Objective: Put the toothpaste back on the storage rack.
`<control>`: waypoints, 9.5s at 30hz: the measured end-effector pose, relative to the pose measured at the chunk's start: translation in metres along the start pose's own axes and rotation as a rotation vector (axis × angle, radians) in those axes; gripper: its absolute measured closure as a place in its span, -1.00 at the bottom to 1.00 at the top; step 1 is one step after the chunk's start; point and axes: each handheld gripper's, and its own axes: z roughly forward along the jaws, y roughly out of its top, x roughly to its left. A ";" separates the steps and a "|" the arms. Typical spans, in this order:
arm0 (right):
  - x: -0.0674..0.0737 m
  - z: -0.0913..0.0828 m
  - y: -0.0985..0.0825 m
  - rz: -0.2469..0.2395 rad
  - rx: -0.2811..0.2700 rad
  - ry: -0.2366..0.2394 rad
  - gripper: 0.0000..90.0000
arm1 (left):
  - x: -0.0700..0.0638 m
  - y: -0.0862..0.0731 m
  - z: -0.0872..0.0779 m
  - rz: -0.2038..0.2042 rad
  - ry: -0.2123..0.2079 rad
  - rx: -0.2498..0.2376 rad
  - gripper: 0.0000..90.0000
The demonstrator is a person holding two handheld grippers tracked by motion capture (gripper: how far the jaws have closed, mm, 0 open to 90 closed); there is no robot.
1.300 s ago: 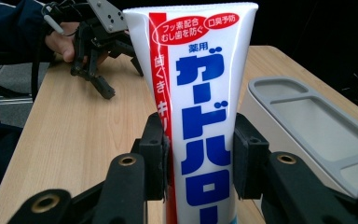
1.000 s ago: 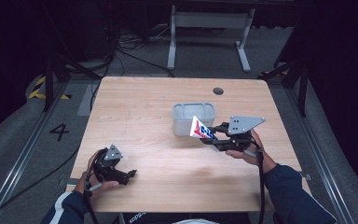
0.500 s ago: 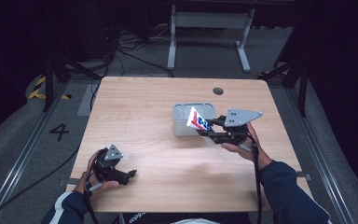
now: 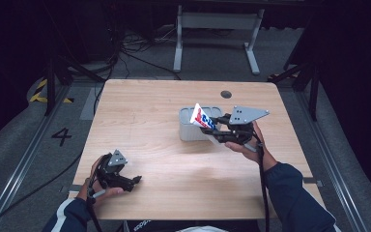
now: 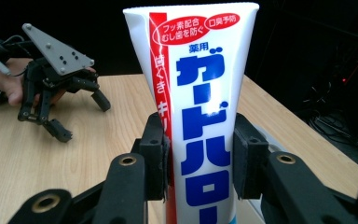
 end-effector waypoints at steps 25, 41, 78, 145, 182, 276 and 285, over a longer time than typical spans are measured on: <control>-0.030 0.025 0.021 0.048 -0.063 -0.088 0.42 | 0.000 0.000 0.000 0.001 -0.002 0.005 -1.00; -0.053 0.045 0.016 0.105 -0.050 -0.134 0.42 | 0.000 0.000 0.000 0.000 0.002 -0.002 -1.00; -0.068 0.061 -0.010 0.130 0.032 -0.143 0.40 | 0.000 0.000 0.000 0.003 0.002 -0.002 -1.00; -0.064 0.032 -0.038 0.135 0.182 -0.096 0.25 | 0.000 0.000 0.000 0.000 0.001 -0.001 -1.00; -0.060 0.023 -0.032 0.149 0.156 -0.112 0.02 | 0.000 0.000 0.000 0.001 0.000 -0.001 -1.00; -0.016 -0.088 -0.102 0.029 0.451 -0.266 -0.26 | 0.000 0.000 0.000 0.001 0.000 -0.001 -1.00; -0.011 -0.106 -0.125 0.082 0.434 -0.268 -0.38 | 0.000 0.000 0.000 0.001 0.000 -0.001 -1.00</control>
